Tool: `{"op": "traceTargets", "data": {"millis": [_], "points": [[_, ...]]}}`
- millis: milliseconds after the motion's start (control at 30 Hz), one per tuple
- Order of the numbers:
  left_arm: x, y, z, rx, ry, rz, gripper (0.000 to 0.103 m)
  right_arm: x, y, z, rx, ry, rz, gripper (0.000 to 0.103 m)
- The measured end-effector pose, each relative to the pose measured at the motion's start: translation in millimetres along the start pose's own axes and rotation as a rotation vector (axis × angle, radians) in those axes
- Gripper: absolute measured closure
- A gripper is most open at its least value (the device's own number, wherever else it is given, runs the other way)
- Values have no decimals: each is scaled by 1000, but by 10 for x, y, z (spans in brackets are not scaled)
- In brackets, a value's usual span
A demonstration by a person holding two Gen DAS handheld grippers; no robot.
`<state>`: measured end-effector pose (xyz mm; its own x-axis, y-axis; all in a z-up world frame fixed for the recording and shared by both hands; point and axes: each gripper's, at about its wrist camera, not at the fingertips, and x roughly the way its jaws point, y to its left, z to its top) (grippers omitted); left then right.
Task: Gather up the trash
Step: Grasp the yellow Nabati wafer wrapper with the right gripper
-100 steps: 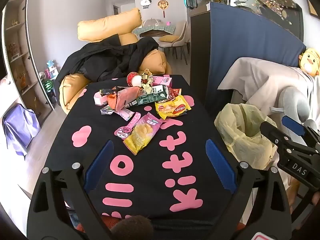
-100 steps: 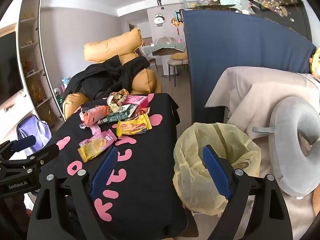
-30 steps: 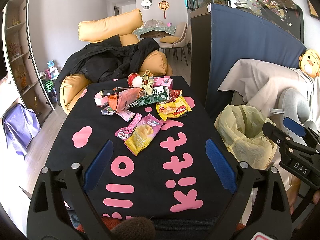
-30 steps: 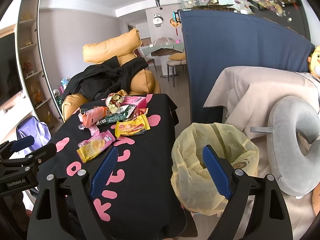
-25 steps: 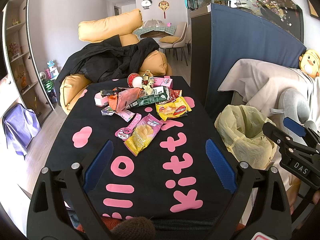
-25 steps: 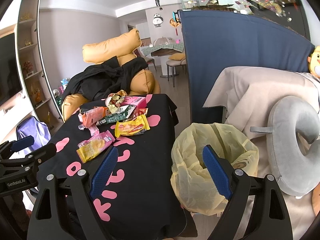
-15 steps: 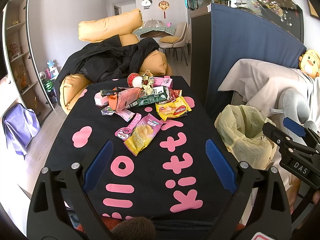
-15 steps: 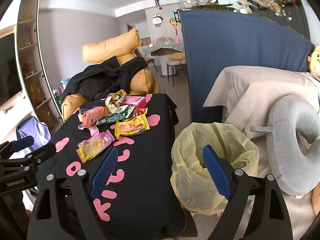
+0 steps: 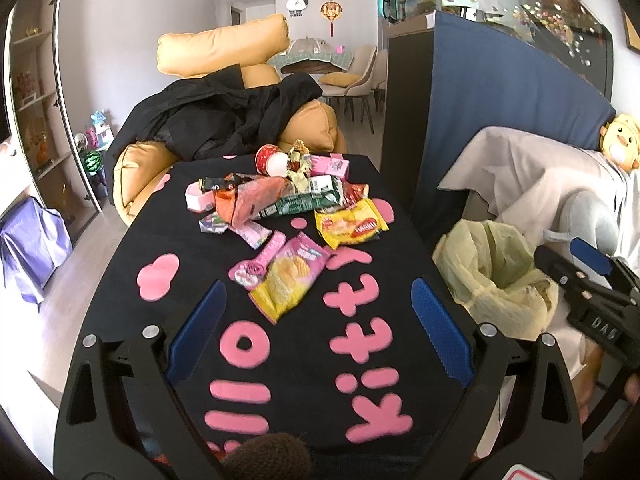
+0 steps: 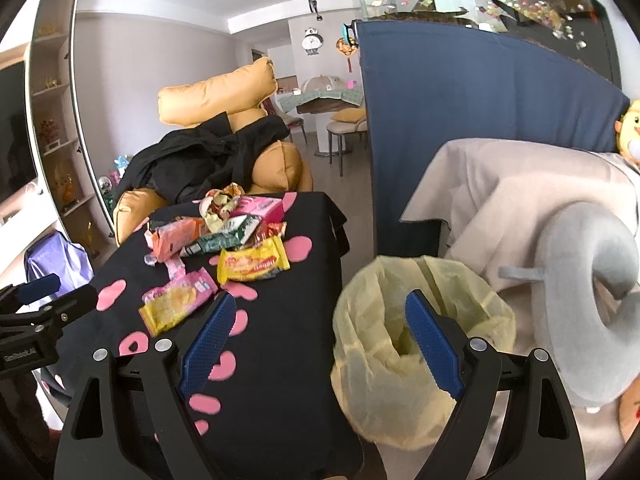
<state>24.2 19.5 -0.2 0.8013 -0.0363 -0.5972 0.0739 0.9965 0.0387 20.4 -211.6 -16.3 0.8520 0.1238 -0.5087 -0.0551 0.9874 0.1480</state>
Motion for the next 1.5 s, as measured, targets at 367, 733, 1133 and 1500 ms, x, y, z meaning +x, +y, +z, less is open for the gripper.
{"op": "traceTargets", "data": {"millis": [367, 733, 1133, 1500], "points": [[900, 924, 296, -102, -26, -102, 13, 774, 285, 398, -82, 6, 44, 20], [1680, 1986, 474, -204, 7, -20, 9, 1775, 644, 895, -186, 80, 31, 20], [2003, 2011, 156, -241, 147, -281, 25, 2364, 854, 735, -183, 223, 58, 20], [2048, 1320, 3, -4, 251, -357, 33, 2143, 792, 592, -217, 225, 96, 20]]}}
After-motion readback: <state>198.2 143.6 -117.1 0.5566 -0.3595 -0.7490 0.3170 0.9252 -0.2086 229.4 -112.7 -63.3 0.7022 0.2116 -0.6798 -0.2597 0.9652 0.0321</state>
